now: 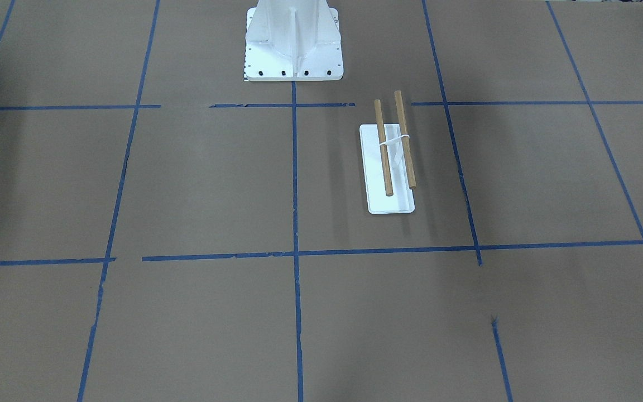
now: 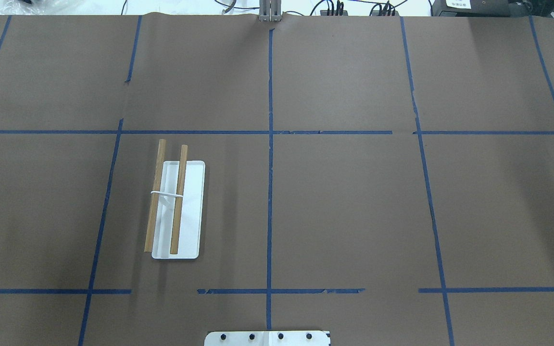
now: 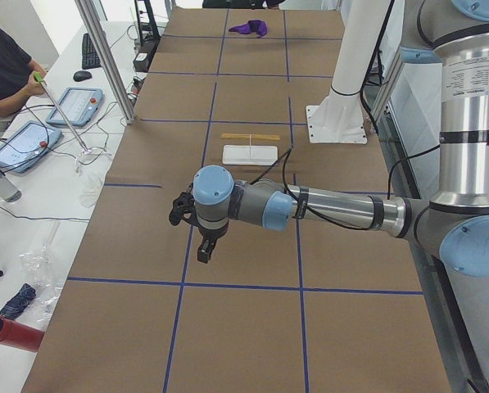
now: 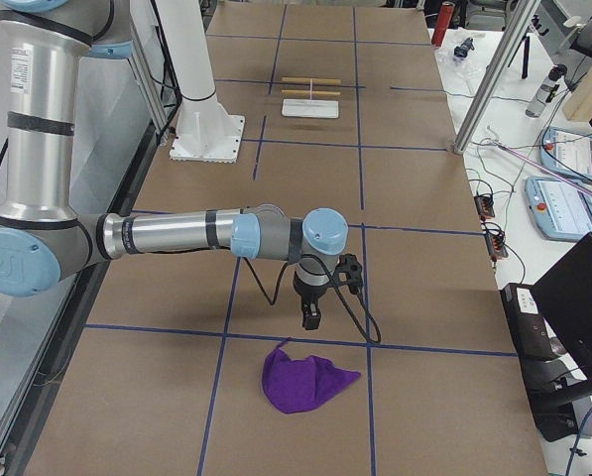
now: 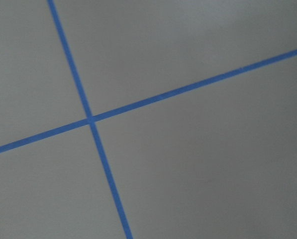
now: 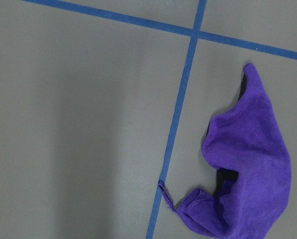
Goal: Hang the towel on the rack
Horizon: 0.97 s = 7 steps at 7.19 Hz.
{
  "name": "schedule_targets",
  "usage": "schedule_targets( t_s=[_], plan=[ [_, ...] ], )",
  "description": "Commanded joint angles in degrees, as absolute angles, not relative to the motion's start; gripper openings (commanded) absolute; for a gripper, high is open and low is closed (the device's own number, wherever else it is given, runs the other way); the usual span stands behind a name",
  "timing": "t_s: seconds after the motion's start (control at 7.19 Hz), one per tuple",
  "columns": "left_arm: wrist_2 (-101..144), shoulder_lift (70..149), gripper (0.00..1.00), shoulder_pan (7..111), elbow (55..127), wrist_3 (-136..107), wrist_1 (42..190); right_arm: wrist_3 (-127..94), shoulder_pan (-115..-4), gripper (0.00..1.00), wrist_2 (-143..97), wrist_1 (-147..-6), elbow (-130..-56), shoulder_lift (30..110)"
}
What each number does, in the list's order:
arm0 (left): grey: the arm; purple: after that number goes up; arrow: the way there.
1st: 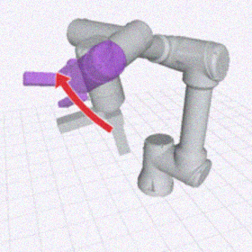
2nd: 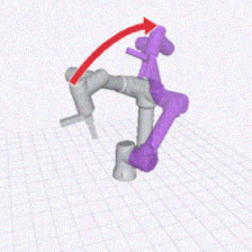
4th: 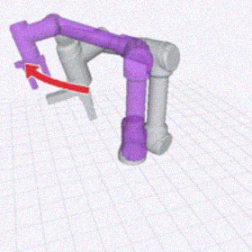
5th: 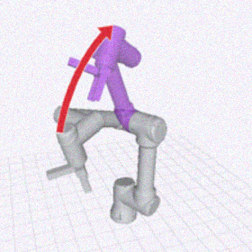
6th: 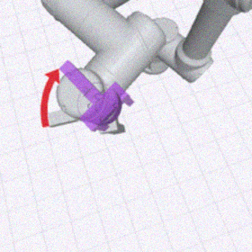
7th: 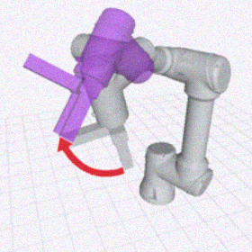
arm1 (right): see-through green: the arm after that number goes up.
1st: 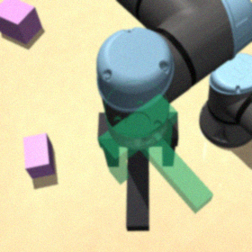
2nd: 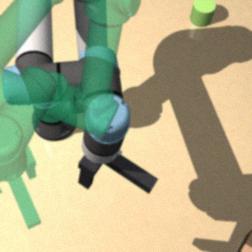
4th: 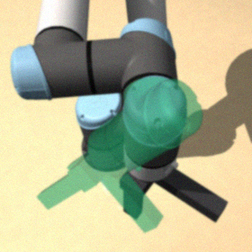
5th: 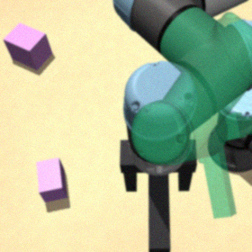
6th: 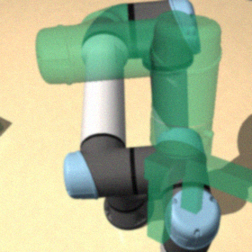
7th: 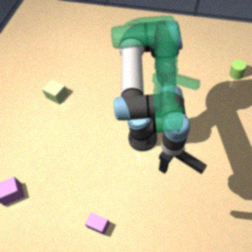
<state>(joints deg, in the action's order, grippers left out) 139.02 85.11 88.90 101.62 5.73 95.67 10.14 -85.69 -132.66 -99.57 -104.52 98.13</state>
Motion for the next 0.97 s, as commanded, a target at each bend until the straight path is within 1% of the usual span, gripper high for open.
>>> schedule_targets(
  t_s=[0.0, 0.83],
  plan=[
    [139.22, 85.51, 1.0, 90.09, 103.17, 5.63, 95.19, 10.11, -85.69, 1.0, -133.76, -99.58, -105.11, 98.26],
    [139.48, 84.81, 1.0, 89.56, 102.31, 5.36, 95.71, 10.28, -85.61, 1.0, -135.18, -97.93, -106.7, 98.26]
  ],
)
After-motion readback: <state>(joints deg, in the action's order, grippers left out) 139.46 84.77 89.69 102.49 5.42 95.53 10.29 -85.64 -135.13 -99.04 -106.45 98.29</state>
